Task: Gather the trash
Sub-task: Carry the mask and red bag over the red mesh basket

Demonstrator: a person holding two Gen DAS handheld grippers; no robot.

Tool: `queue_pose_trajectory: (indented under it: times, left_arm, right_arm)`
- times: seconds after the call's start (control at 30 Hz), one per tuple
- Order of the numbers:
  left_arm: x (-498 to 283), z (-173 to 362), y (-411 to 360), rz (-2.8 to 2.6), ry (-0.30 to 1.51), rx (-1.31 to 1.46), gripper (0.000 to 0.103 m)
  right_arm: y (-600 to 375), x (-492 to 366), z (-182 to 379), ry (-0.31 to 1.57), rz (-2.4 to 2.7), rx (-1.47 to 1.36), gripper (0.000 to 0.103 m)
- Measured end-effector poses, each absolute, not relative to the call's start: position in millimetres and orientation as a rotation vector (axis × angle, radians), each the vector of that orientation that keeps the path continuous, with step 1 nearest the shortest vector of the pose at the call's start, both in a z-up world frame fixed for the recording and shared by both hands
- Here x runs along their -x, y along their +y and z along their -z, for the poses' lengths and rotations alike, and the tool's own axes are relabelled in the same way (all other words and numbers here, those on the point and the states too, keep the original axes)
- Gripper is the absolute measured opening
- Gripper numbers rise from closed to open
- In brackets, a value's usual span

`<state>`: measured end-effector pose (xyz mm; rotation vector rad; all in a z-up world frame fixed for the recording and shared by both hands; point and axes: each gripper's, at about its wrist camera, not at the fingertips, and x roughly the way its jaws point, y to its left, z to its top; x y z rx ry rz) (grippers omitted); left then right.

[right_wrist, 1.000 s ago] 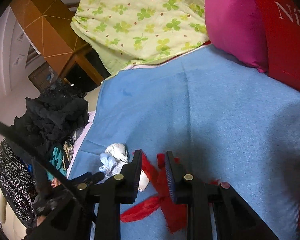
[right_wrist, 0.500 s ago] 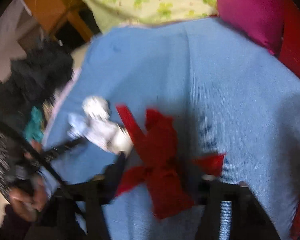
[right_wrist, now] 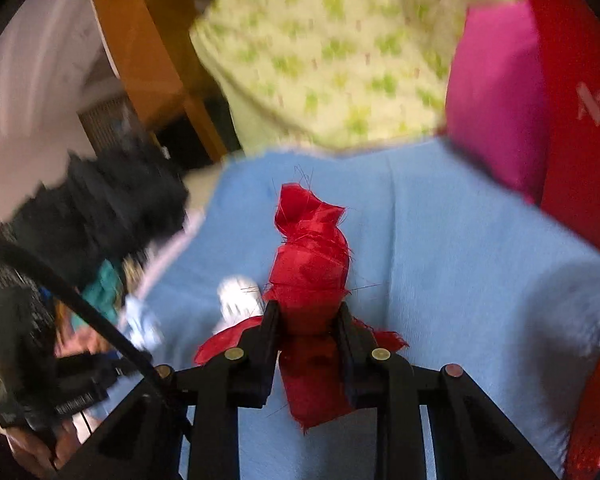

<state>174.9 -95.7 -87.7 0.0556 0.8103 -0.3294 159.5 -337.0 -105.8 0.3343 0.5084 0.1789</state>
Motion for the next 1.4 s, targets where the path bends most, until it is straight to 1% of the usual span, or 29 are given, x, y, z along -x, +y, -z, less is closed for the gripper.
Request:
queue_pose_trajectory:
  times: [0.23,0.43,0.87,1.4]
  left_arm:
    - [-145,50,-125,0.350,0.718,-0.111,0.023]
    - [-129,33,-150,0.356,0.679,-0.158,0.023]
    - [-113,19,-189,0.363,0.623,-0.243,0.023]
    - [-104,12,-214,0.395,0.597,-0.285,0.024]
  right_arm:
    - [-351,-123,78,0.371,-0.125,-0.341,0.028]
    - [-369,-95,61,0.292,-0.103,-0.334,0.028]
    - [-407,-64,54,0.236,-0.050,-0.348,0.028]
    - [-431,-43,52,0.201,-0.025,-0.388,0.028]
